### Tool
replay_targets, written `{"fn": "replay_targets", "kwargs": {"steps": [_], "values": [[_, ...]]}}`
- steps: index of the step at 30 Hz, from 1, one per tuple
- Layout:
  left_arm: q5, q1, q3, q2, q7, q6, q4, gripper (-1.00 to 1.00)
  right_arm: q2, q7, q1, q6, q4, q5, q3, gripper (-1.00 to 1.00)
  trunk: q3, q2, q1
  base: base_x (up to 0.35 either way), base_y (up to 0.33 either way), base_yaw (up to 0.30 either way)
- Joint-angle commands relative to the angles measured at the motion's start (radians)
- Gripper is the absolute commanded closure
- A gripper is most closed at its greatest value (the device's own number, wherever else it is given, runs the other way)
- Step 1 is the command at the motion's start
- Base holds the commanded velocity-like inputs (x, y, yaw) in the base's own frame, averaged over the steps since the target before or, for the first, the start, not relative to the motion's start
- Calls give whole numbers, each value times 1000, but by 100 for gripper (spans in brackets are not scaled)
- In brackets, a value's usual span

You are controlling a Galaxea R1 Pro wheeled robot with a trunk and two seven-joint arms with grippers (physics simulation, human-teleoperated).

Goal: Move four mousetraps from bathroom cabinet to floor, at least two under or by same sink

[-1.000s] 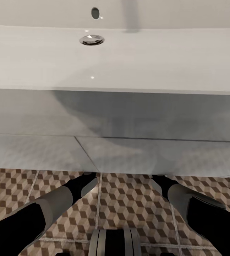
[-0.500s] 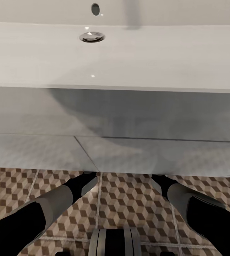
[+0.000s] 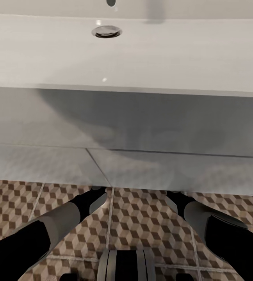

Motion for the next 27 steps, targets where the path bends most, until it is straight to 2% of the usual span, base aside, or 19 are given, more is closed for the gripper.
{"fn": "replay_targets", "kwargs": {"steps": [1,27], "values": [[8,-1,-8,0,5,-5,0,100,0,-4,0,-3,-1,-12,9,100,-2,0,0,0,0,62],[6,-1,-11,-12,8,-5,-22,100,-8,-4,-3,-13,3,-17,-1,100,-44,0,0,0,0,61]]}}
